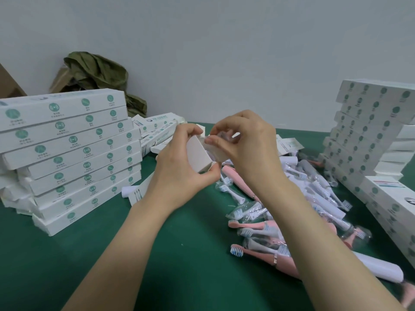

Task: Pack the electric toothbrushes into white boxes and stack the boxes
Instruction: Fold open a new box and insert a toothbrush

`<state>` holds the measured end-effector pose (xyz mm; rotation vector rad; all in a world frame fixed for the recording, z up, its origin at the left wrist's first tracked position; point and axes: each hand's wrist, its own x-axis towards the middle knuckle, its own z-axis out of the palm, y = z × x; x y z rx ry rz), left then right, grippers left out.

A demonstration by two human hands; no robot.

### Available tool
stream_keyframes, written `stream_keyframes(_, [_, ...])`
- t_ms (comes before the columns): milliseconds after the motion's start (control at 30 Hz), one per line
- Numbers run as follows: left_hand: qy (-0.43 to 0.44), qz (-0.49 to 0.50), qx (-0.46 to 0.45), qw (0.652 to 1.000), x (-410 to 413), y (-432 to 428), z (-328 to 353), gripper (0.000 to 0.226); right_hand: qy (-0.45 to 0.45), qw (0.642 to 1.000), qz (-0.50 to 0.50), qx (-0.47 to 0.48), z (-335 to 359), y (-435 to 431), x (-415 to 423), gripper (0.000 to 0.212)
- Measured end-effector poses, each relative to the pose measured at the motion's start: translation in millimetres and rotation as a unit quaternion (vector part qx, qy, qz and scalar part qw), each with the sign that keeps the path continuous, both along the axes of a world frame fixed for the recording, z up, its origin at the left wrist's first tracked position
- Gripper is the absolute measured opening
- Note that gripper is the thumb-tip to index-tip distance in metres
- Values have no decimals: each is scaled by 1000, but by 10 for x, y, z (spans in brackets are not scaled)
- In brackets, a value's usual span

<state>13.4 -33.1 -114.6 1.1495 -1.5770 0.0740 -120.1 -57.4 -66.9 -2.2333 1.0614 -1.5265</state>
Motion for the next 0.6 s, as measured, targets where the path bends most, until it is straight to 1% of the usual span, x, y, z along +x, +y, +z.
stream_keyframes(33, [3,3,-8,1000,10,-4,-1,51,-3,1000,25,10,16,16,-4,11])
stream_keyframes(100, [17,11,-24,1000,46,-8,3,51,13,995,91,30,49,55,-12,21])
stream_keyframes(167, [24,14,-34,999,77,-9,13,51,44,993,105,14,59,75,-3,32])
stream_keyframes(200, [23,15,-36,999,80,-7,18,51,38,995,96,4,53,75,9,33])
stream_keyframes(267, [24,18,-37,999,63,1,27,52,-23,998,65,0,37,69,32,27])
stream_keyframes(300, [26,16,-38,999,50,6,29,53,-53,998,41,-11,22,63,43,20])
stream_keyframes(333, [27,13,-38,999,38,11,30,53,-69,997,17,-29,8,62,58,13])
stream_keyframes(367, [28,9,-36,999,30,13,29,53,-61,997,1,-43,-7,59,75,7])
stream_keyframes(400, [28,6,-35,999,29,10,26,54,-29,998,-4,-48,-22,55,91,3])
stream_keyframes(433, [25,5,-32,999,30,5,21,56,24,999,2,-41,-45,47,112,7])
stream_keyframes(500, [9,9,-21,1000,38,-9,11,58,151,988,37,-23,-80,28,125,23])
stream_keyframes(533, [-3,14,-17,1000,45,-14,4,58,185,981,61,-13,-73,17,107,28])
stream_keyframes(567, [-12,20,-16,1000,56,-18,-3,56,185,979,82,1,-54,0,74,31])
stream_keyframes(600, [-18,25,-19,999,71,-20,-10,55,149,985,89,19,-22,-10,30,33])
